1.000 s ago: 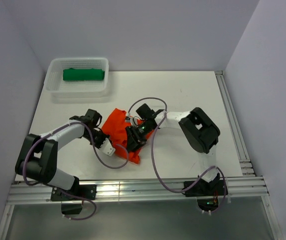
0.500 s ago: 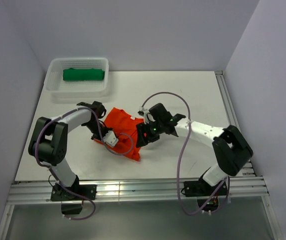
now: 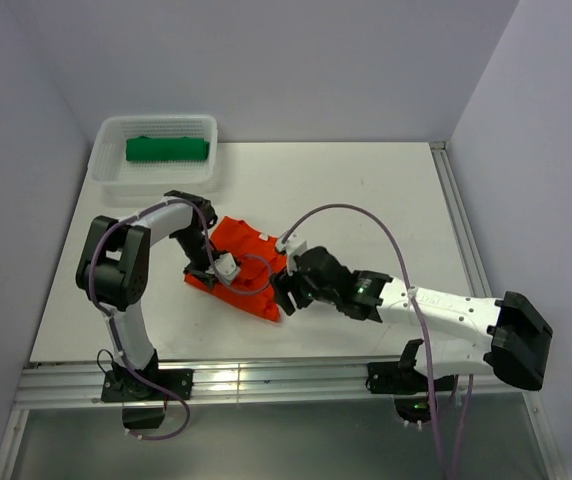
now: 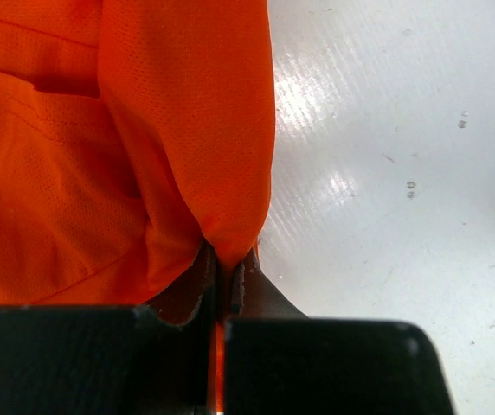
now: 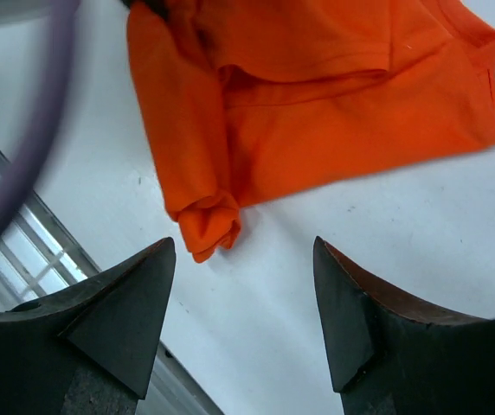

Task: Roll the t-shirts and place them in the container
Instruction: Roll the tshirt

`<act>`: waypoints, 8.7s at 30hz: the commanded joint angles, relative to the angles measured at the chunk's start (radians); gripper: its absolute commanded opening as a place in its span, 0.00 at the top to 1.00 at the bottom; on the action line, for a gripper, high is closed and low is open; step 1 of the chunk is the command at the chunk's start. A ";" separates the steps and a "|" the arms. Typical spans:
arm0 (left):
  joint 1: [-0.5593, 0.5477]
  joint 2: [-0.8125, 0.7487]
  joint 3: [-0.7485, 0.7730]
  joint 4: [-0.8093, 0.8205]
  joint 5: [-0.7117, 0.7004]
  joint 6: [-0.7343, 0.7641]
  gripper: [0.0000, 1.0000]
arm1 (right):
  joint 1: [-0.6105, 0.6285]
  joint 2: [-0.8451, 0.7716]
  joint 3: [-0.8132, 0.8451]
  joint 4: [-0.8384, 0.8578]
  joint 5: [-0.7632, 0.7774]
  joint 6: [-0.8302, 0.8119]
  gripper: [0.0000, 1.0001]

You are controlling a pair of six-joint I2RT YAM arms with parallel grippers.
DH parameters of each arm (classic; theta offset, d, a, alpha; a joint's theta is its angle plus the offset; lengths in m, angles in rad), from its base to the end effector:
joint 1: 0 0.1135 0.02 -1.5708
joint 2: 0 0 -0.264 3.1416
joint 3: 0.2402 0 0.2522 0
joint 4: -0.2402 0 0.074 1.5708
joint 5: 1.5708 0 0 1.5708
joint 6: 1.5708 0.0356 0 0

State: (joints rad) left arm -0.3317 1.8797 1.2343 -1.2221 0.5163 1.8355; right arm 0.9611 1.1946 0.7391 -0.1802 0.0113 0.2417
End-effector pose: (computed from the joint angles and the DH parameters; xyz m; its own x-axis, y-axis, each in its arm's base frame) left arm 0.2792 -0.1148 0.1652 0.3782 0.7575 -0.5322 0.8343 -0.5280 -0.1587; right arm 0.1478 0.2109 0.2401 -0.5251 -0.3338 -0.7829 -0.7095 0.6797 0.1861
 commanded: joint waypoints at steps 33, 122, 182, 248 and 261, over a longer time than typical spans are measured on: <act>-0.004 0.153 0.093 -0.148 -0.067 -0.033 1.00 | 0.588 0.672 0.430 -0.168 0.765 -0.263 0.36; 0.211 -0.663 -0.542 0.493 0.254 0.231 0.39 | -0.268 0.833 0.408 -0.007 -1.235 -0.018 1.00; -0.040 0.167 0.154 -0.149 -0.050 -0.062 0.98 | 0.161 -0.001 -0.066 0.146 0.226 0.002 0.41; 0.069 -0.116 0.028 0.094 0.180 -0.107 0.57 | 0.067 0.447 0.174 0.053 -0.307 -0.145 1.00; 0.184 -0.338 -0.126 0.311 0.312 -0.094 0.33 | -0.037 0.454 0.075 0.209 -0.509 -0.071 1.00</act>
State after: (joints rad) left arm -0.1532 1.6669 1.1664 -0.9951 0.7494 1.7046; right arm 0.9653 1.6569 0.8402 -0.0086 -0.4015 0.1097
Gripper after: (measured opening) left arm 0.660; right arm 0.103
